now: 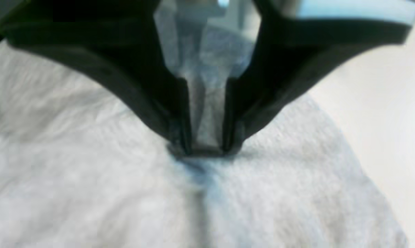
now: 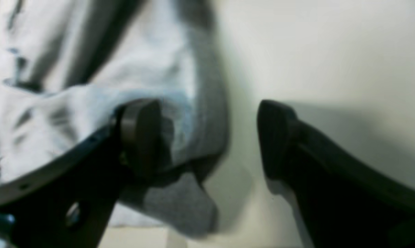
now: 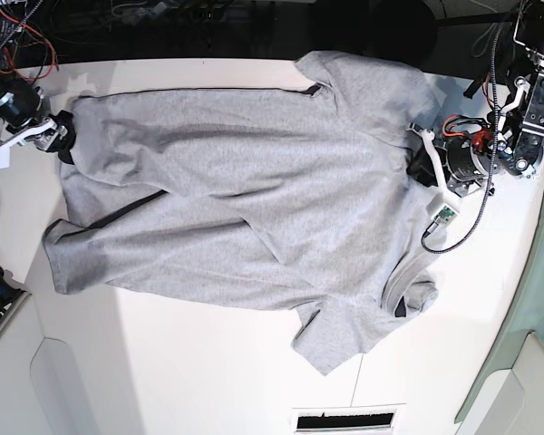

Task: Layout the t-shirt on the table in an organized manner, then fold the t-shirt properly
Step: 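Drag the shirt body with both grippers to flatten it on the table, then release the shirt and move both grippers to new grasp points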

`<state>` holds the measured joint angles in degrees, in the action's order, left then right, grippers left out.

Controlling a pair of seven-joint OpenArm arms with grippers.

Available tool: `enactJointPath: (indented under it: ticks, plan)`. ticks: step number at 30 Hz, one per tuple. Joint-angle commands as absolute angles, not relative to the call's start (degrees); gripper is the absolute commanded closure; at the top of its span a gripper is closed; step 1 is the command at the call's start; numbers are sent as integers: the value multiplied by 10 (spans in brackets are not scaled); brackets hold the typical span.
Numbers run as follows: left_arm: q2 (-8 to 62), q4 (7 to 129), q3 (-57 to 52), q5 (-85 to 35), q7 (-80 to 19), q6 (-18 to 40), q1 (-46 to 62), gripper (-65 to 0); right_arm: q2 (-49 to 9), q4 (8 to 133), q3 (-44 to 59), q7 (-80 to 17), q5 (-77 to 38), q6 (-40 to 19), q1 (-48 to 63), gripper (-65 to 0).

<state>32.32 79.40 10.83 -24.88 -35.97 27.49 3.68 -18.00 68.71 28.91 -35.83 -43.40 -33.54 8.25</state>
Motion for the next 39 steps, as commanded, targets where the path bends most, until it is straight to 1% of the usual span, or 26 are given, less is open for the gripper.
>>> enactJointPath:
  ticks: [1,5,6,7,8,9,11,12,16,21,24,27,30,31,32,36,39]
  plan:
    - [330,798,106,-249,-364,277,31,-194,-178,691,287,-371,-427,-333,81,-436]
    - [330,798,106,-250,-362,277,29,-194,-150,691,281,-358,-424,-333,70,-436]
    - [330,798,106,-250,-362,277,29,-194,-146,691,280,-355,-424,-333,68,-424]
    - [330,798,106,-250,-363,279,29,-194,-143,691,280,-349,-424,-333,67,-386]
    - [330,798,106,-250,-363,279,29,-194,-142,691,280,-343,-424,-333,66,-322]
    - [330,798,106,-250,-363,279,29,-194,-142,691,280,-339,-424,-332,65,-239]
    - [330,798,106,-249,-363,279,29,-194,-143,692,280,-329,-425,-332,65,-37]
    - [330,798,106,-246,-363,279,29,-194,-143,695,281,-330,-425,-332,65,0]
    - [330,798,106,-228,-363,279,29,-194,-143,726,301,-355,-425,-332,66,0]
    - [330,789,106,-215,-367,279,34,-194,-149,821,374,-410,-442,-333,83,0]
    - [330,767,106,-215,-367,278,33,-194,-172,872,404,-412,-463,-333,105,0]
    - [330,747,106,-215,-373,279,33,-194,-204,891,418,-412,-462,-332,123,-2]
    - [330,741,106,-215,-375,279,34,-194,-227,890,419,-412,-459,-332,138,-299]
    - [330,741,106,-215,-376,279,34,-194,-230,890,419,-412,-459,-331,143,-371]
    - [330,741,106,-215,-375,279,33,-194,-231,890,420,-412,-459,-330,147,-409]
    - [331,741,106,-211,-377,279,33,-194,-227,890,425,-409,-459,-320,150,-415]
    - [331,741,106,-194,-384,279,33,-194,-227,890,429,-377,-459,-312,144,-414]
